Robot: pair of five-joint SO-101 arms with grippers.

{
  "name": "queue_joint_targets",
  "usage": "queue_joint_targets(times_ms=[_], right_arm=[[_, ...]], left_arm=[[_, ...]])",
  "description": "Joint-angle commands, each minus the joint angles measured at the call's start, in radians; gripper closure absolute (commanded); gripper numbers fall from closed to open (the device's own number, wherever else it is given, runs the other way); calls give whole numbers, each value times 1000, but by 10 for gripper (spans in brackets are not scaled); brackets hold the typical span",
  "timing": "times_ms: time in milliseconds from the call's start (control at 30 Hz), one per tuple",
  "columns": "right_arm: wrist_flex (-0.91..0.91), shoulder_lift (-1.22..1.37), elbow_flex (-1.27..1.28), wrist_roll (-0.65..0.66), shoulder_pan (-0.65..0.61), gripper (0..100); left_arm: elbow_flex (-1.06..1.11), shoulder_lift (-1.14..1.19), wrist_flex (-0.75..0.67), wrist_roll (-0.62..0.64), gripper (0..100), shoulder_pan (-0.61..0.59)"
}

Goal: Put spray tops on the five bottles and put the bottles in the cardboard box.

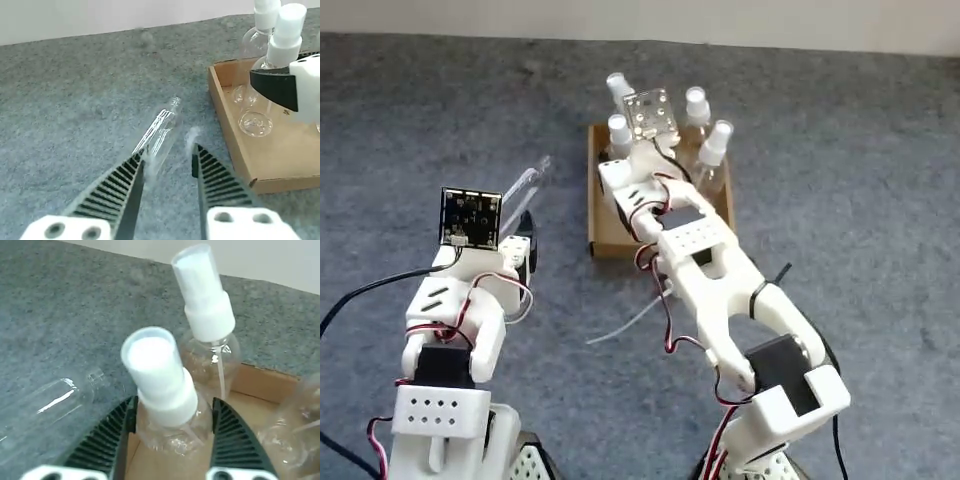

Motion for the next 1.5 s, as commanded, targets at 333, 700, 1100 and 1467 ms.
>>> queue_joint_targets(times_ms=[333, 700, 1100, 1467], right_arm=[[38, -70, -50, 9, -7, 745], [42, -77, -102, 12, -8, 745], [432, -81, -378, 9, -8, 745], [762, -191, -575, 9, -8, 759]], left_arm=[[-5, 7, -23, -2, 899, -7], [-5, 7, -23, -2, 899, -7], [-5, 10, -23, -2, 899, -7], [-15, 13, -18, -2, 899, 5]])
